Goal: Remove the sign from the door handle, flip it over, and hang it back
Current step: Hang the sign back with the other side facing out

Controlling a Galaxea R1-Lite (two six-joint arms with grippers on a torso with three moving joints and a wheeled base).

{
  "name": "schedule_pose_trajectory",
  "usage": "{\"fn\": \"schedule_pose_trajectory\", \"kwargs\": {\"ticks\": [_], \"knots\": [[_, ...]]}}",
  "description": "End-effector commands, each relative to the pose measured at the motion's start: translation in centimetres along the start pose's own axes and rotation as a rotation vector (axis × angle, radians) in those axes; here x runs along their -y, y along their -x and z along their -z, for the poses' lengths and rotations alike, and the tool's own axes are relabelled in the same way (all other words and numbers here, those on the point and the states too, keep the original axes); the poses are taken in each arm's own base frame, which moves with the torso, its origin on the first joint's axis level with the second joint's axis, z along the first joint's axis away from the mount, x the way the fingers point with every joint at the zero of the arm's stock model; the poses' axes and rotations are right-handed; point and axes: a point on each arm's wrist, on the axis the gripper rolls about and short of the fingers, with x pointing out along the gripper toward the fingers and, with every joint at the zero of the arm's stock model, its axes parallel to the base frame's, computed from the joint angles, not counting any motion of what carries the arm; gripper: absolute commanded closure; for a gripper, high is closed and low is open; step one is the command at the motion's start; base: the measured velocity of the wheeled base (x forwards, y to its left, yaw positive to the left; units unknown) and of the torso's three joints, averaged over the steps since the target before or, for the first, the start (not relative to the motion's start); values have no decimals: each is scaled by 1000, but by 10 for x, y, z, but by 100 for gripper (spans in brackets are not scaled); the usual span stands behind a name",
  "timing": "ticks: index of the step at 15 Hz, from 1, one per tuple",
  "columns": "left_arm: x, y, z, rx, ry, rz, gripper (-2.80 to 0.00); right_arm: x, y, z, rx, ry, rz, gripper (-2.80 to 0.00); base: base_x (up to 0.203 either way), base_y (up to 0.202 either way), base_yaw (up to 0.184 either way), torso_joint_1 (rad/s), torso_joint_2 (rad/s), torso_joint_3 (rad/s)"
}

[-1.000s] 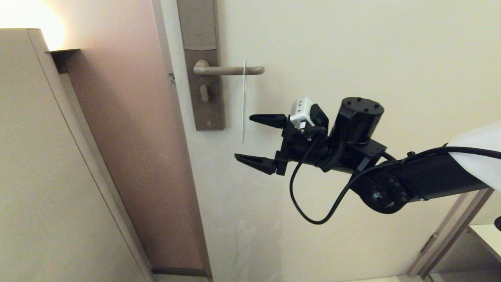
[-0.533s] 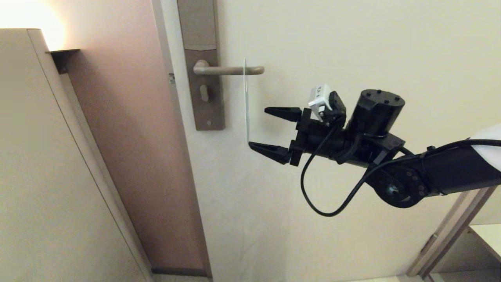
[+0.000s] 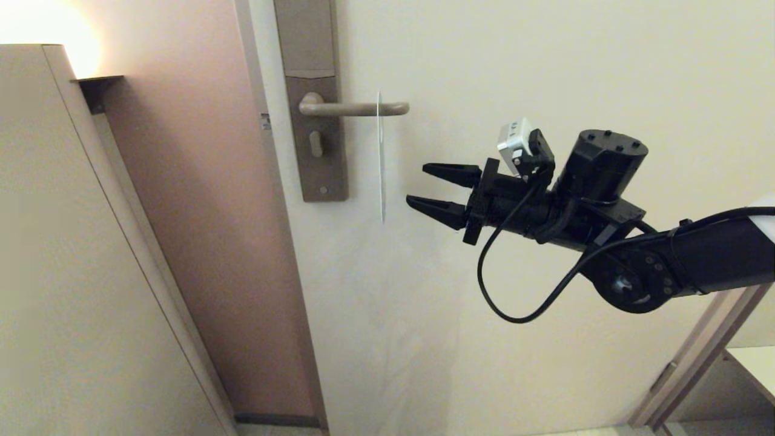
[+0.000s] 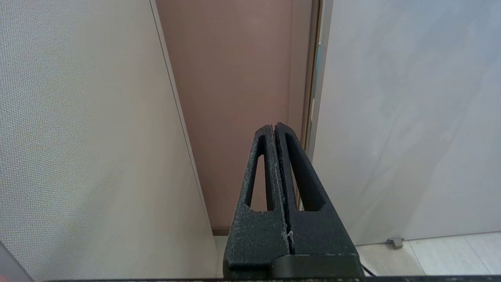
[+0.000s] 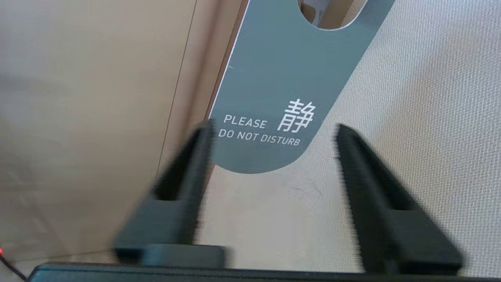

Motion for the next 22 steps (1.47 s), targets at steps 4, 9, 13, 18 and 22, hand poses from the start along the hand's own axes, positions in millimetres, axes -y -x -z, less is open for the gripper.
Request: {"fn": "schedule_pose_trajectory", "kwargs": {"ticks": [4,9,13,18,22], "knots": [[0,0,0,0,0,0,0,0,-1,-1,7,9,-3,0,0,0,0,0,0,0],[0,0,0,1,0,0,0,2,-12,-6,38,35,-13,0,0,0,0,0,0,0],[0,0,0,1,0,0,0,0,-30,-8,69,64,-14,0,0,0,0,0,0,0],[0,0,0,-1,0,0,0,-3,-52,-4,123,125,-29,0,0,0,0,0,0,0],[0,0,0,1,0,0,0,-10,-72,-7,187,156,-3,0,0,0,0,0,0,0]]}}
